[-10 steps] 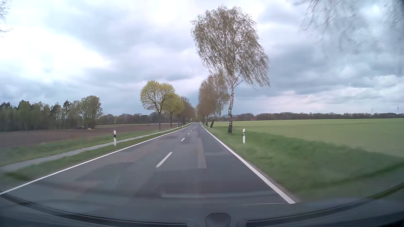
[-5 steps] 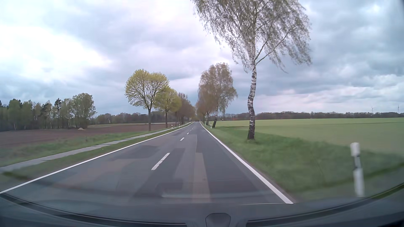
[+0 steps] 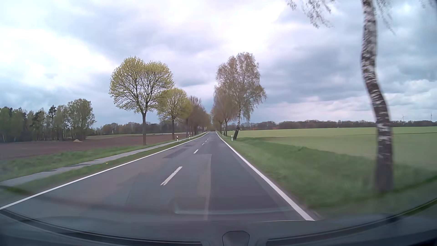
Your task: Follow the waypoints while adhering to traffic rules and regulations
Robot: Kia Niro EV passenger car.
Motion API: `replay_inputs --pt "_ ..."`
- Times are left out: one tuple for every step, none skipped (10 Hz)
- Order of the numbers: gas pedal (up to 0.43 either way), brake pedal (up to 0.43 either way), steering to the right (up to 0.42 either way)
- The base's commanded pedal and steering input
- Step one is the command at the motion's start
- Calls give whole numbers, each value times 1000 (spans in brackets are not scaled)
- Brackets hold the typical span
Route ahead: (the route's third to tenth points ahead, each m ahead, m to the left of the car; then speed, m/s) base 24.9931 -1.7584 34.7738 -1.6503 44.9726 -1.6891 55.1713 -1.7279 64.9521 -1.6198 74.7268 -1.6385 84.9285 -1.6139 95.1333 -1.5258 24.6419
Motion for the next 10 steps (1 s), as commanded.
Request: replay_inputs --pt "110 0 -4" --pt "98 0 -4" --pt "87 0 -5" --pt "87 0 -5" --pt "87 0 -5" --pt "87 0 -5" --pt "87 0 -5" --pt "87 0 -5" --pt "87 0 -5" --pt "87 0 -5"
